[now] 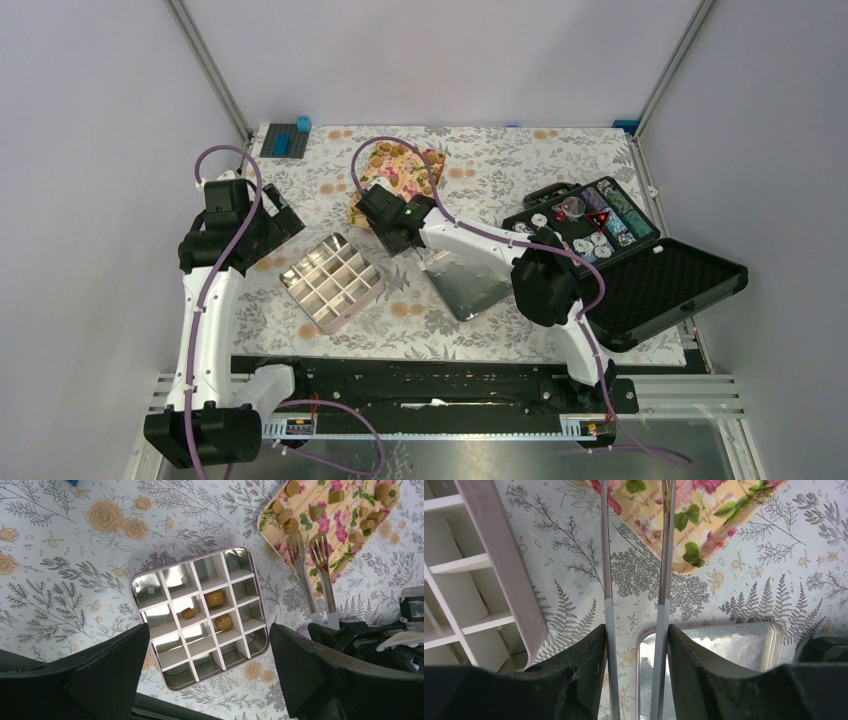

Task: Pack the chocolate

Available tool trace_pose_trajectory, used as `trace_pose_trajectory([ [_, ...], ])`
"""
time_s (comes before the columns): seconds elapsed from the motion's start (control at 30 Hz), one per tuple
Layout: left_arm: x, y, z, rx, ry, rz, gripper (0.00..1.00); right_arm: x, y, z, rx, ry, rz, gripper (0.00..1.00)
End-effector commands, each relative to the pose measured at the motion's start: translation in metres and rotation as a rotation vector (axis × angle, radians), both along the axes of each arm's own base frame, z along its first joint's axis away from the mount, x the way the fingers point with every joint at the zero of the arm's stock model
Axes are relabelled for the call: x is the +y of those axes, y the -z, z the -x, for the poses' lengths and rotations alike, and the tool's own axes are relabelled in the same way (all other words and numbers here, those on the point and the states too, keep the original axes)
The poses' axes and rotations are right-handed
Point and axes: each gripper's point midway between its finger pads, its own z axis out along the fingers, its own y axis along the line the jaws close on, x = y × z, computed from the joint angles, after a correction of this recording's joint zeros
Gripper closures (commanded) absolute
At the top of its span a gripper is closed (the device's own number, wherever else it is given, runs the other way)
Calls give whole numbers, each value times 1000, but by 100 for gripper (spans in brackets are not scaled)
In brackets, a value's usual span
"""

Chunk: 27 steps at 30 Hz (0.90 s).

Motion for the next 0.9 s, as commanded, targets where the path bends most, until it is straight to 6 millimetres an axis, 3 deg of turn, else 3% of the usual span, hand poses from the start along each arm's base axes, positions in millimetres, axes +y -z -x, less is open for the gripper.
trace_pose_trajectory([
  [0.0, 5, -5, -3, -35, -7, -20, 1, -5, -25, -6, -58, 14, -19, 48],
  [0.13, 6, -6, -3, -40, -11, -23, 1, 2, -23, -5, -46, 2, -33, 49],
  [0.43, 5, -7, -2, -41, -8, -20, 1, 3, -32, -6, -55, -2, -49, 63],
  [0.7, 4, -8, -2, -46, -7, -17, 1, -15, -63, -1, -102, 14, -69, 63],
  [0.87, 4, -8, -3, -46, -7, -13, 1, -21, -82, 12, -91, -2, -122, 63],
])
